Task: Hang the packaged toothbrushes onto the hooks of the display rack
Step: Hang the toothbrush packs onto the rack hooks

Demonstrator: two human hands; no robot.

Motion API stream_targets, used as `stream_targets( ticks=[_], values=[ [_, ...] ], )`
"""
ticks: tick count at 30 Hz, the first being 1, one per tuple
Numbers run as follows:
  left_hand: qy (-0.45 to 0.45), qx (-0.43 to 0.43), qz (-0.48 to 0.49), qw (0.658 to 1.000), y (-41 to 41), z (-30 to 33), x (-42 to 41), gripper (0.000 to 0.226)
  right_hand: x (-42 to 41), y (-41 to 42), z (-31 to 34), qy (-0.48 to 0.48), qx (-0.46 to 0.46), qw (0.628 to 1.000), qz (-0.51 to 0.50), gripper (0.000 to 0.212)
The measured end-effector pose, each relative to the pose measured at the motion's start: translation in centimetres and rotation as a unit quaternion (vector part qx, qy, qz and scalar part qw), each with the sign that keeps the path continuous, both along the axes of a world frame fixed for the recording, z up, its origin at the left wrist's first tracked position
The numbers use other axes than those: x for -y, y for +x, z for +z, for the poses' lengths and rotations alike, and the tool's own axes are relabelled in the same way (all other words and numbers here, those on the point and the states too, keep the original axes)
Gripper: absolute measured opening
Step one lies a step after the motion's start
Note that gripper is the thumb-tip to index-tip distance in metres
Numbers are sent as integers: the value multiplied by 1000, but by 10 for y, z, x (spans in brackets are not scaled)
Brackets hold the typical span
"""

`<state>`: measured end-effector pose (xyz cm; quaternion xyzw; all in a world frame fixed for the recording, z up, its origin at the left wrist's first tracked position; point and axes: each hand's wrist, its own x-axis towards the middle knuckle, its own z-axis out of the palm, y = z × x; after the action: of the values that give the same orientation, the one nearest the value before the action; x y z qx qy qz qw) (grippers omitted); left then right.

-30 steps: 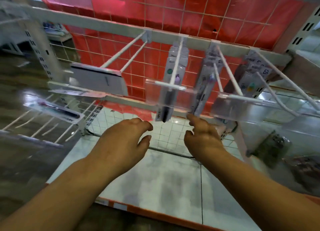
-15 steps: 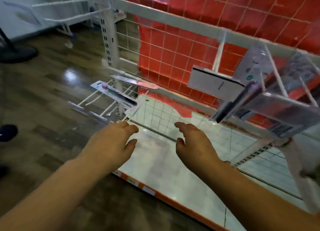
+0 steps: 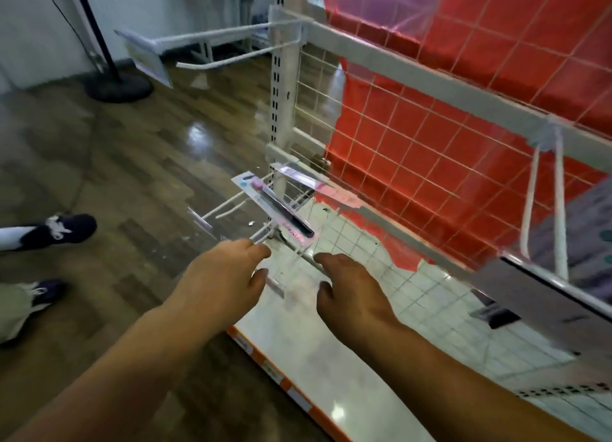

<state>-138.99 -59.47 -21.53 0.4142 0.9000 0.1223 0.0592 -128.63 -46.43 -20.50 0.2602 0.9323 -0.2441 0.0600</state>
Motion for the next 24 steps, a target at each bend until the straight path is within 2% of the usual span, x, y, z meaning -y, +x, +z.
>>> stream_targets(
  ticks=[5,12,18,24],
  values=[
    [-40,-50,-24,998,-19,-8,-7,35,-13,-23,-3,-12,-1,1000,6,47],
    [-51,-19,-14,998,-62,-30,-10,33,-27,-84,-23,-40,-77,994,-71,39],
    [-81,-18,-47,995,-100,-38,-9,32,-25,-131,-48,-33,-57,994,-93,35],
    [-92,-27,-89,991,-150,-49,-4,31,-29,-170,-62,9,8,990,-142,59]
  ],
)
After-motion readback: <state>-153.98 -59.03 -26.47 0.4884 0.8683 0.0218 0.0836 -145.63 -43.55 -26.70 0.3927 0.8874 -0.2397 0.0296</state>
